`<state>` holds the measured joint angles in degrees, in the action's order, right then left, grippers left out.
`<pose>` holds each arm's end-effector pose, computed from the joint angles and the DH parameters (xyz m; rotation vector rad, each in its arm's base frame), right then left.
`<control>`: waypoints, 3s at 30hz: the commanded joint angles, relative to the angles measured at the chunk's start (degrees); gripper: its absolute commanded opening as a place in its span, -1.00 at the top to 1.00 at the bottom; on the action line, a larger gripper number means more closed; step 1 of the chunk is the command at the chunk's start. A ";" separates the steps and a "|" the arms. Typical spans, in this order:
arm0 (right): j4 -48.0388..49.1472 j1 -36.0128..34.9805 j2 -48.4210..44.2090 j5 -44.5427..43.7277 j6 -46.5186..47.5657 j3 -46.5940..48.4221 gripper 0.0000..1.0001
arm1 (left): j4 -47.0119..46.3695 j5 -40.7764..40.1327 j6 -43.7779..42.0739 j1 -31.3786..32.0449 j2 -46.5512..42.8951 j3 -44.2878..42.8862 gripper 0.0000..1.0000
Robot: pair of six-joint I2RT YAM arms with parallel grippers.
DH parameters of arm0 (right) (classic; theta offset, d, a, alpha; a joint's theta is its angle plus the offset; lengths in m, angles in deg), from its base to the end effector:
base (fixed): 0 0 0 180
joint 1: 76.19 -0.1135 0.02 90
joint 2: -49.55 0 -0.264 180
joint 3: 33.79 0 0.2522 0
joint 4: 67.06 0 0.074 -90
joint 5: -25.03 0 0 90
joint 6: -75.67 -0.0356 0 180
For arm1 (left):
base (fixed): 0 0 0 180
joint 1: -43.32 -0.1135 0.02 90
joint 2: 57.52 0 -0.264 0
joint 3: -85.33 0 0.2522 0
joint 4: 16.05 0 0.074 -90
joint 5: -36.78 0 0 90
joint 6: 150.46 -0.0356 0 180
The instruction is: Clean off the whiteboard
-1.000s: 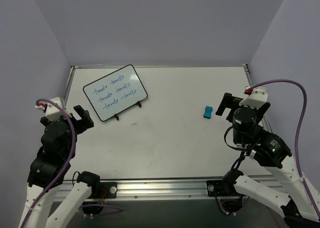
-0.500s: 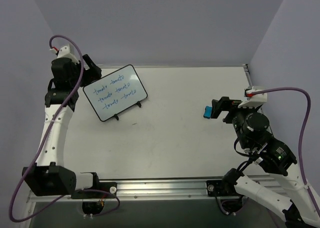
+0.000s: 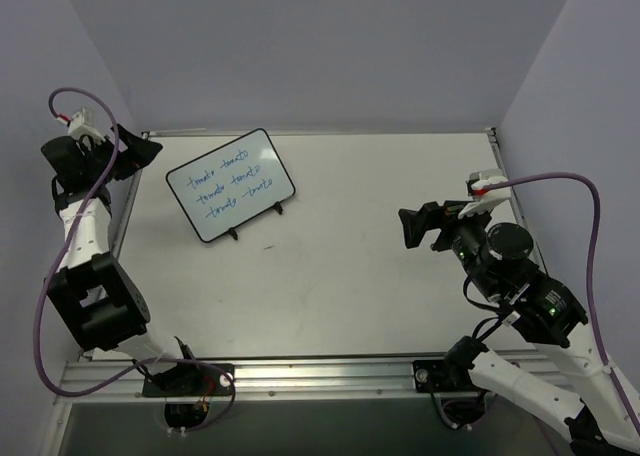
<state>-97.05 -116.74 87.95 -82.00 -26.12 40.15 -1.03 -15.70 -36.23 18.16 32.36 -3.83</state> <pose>0.1024 0.0739 0.4345 -0.1310 1.4941 0.5203 0.3441 0.1377 0.3466 -0.3258 1.7975 -0.5900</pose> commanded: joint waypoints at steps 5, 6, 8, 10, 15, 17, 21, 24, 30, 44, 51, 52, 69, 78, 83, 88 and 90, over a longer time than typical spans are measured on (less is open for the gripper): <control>2.96 -0.23 1.60 11.41 1.42 0.02 -1.00 | -20.15 21.63 3.63 -2.43 11.87 4.47 -0.88; 2.70 -0.31 1.42 11.50 1.51 0.28 -1.00 | -20.07 21.28 2.68 -2.43 12.50 4.82 -0.88; 2.17 -0.49 0.72 10.98 1.60 0.29 -1.00 | -19.01 21.10 1.27 -2.52 14.34 4.38 -0.88; 2.25 -0.67 0.02 10.27 1.33 -0.24 -1.00 | -17.26 21.89 0.56 -2.52 17.58 3.16 -0.89; 2.26 -0.93 -0.51 9.65 1.60 -0.33 -1.00 | -8.66 24.44 -4.35 -2.16 24.28 -3.44 -0.72; 1.90 -1.37 -0.25 9.48 1.68 0.11 -1.00 | -9.86 26.36 -4.19 -2.17 25.51 -3.71 -0.56; 2.25 -1.81 0.37 9.30 1.86 -0.07 -1.00 | -13.91 27.79 -2.08 -1.64 27.09 -4.40 -0.03; 2.34 -1.90 1.59 9.48 1.95 0.02 -1.00 | -14.26 28.84 -2.43 -1.55 28.06 -4.85 0.11; 2.78 -1.98 3.44 9.30 2.12 0.02 -1.00 | -21.45 30.68 1.60 -1.29 29.38 -3.45 0.03; 3.13 -1.98 5.73 8.60 2.12 0.20 -1.00 | -40.90 34.90 14.89 -0.76 32.81 -0.80 0.15; 3.22 -1.98 5.90 7.98 2.30 0.37 -1.00 | -40.72 35.69 14.71 0.38 34.04 -1.25 0.17; 3.13 -1.98 6.08 7.98 2.21 0.37 -1.00 | -40.72 35.87 14.79 0.38 34.30 -1.33 0.22; 3.22 -1.98 5.91 6.84 2.30 0.20 -1.00 | -73.75 37.02 41.83 0.03 35.18 -0.89 0.95; 3.57 -1.98 5.90 7.10 1.95 -0.07 -1.00 | -82.99 34.21 49.76 -0.67 30.01 -2.39 0.95; 3.75 -1.98 6.26 4.48 1.51 -0.07 -1.00 | -81.78 31.22 51.53 -0.67 24.38 -3.79 0.95; 5.24 -1.98 7.74 -0.09 -1.47 -0.77 -1.00 | -62.47 28.50 39.96 0.73 12.96 -5.20 0.95; 5.59 -1.98 8.97 -1.76 -2.70 -0.68 -1.00 | -45.18 26.13 29.90 2.83 8.23 -7.73 0.96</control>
<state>-94.76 -118.29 95.25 -78.90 -26.45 39.85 -61.20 16.80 4.97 18.48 50.53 -5.36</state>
